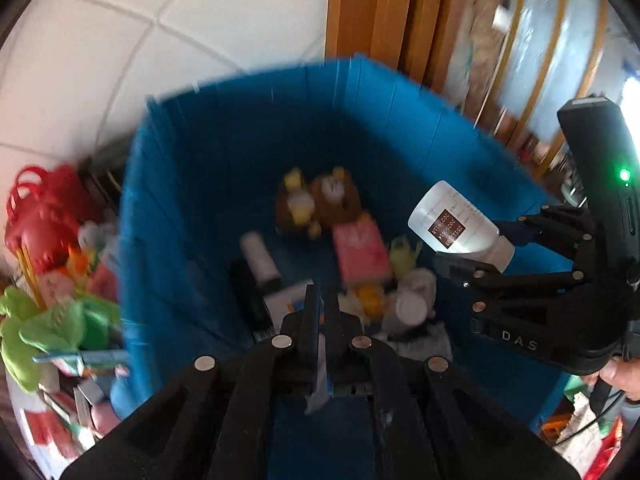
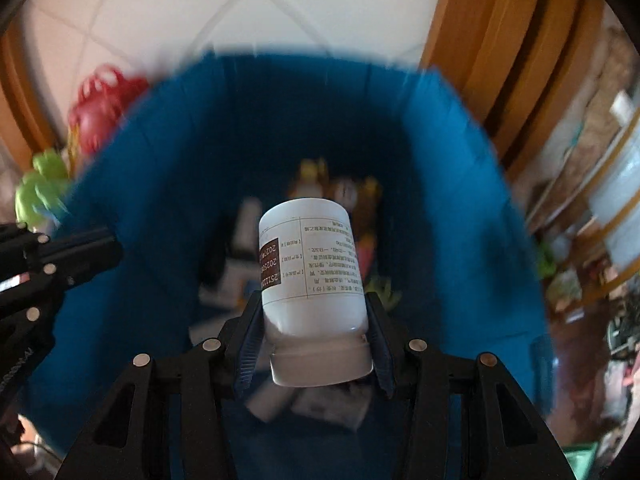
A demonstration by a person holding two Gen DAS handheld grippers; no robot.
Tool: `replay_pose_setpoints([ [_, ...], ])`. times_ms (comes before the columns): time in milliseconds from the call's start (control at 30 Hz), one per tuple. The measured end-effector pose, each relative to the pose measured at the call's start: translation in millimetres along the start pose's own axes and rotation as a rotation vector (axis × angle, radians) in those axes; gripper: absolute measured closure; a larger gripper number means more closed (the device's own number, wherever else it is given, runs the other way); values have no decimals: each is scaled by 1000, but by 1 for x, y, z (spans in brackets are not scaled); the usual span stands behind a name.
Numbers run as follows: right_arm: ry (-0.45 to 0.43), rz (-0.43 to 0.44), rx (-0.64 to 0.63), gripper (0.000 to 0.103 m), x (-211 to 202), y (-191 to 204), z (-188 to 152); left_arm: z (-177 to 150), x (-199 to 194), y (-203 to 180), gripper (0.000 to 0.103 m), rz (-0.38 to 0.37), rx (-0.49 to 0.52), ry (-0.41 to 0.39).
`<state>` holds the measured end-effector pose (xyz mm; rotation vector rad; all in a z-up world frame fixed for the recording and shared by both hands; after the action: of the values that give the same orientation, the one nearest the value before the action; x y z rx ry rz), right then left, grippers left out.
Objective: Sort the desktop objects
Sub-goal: 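Carry the white bottle into the blue crate and open the right gripper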
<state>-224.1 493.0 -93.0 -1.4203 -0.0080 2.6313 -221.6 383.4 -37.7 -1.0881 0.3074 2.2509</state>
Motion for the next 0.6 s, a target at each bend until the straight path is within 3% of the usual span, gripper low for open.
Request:
replay_pose_setpoints([
  [100, 51, -12, -30, 55, 15, -20, -12, -7, 16, -10, 101, 28, 7, 53],
  [167, 60, -23, -41, 48, 18, -25, -16, -9, 19, -16, 95, 53, 10, 60],
  [233, 59, -14, -42, 23, 20, -30, -16, -9, 17, -16, 76, 68, 0, 53],
  [267, 46, -12, -46, 21, 16, -31, -17, -11, 12, -17, 53, 76, -11, 31],
  [300, 31, -14, -51, 17, 12, -31, -18, -12, 5, -16, 38, 85, -21, 4],
  [433, -46, 10, -53, 0, -10, -32, -15, -13, -23, -10, 35, 135, -33, -121],
  [500, -102, 20, -46, 0, -22, -25, -14, -17, -49, -3, 35, 170, -51, -210],
  [600, -206, 55, -23, 0, -48, -11, -14, -36, -93, 22, 35, 279, -99, -362],
])
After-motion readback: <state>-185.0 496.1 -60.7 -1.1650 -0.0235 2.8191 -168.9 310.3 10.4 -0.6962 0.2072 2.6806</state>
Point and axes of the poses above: each gripper's, at about its wrist camera, not at the fingertips, and x roughly the way its jaws point, y to its left, z to its top, the point moved 1 cm from there along x, roughly the way its jaws point, and after that the axes turned 6 degrees about -y, right-handed, at the moved point
